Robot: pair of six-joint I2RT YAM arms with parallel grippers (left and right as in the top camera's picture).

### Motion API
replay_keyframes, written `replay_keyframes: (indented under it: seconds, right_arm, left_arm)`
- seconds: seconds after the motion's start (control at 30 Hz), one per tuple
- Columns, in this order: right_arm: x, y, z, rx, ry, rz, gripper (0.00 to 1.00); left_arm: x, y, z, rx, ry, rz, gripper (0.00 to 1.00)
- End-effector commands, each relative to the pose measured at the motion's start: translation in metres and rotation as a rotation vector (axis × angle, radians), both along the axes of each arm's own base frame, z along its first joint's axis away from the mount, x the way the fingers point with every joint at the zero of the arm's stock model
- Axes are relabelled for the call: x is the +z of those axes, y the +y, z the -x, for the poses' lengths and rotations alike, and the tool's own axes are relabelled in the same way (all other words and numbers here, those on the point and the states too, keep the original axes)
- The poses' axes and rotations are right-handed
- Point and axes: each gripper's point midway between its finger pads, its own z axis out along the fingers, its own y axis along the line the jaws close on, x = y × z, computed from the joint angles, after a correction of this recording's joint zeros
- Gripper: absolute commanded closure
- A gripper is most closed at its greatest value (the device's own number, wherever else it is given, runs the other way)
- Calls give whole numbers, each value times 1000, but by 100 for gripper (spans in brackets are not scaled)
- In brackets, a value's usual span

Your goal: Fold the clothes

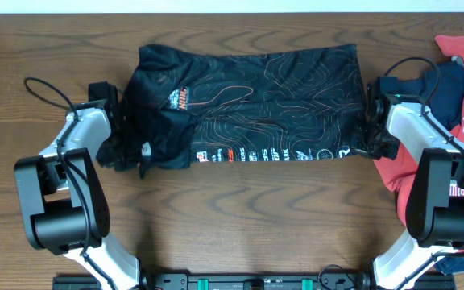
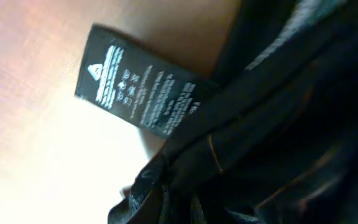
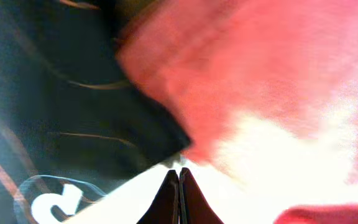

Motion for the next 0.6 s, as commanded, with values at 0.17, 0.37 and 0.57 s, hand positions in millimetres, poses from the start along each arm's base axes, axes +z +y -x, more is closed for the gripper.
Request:
replay_keyframes:
  seconds: [0.17,0.37,0.57]
  right_arm:
    - [0,-18,7,-57,20,58,99]
    - [-1,-14,9,-54,26,34,99]
    - [-1,-14,9,-54,29,33,99]
  left_arm:
    - [-10,26,27,99,100,-38,84]
    - [30,33,-2,91,-42,-66,72]
    - [78,3,-14,67,-190,62,57]
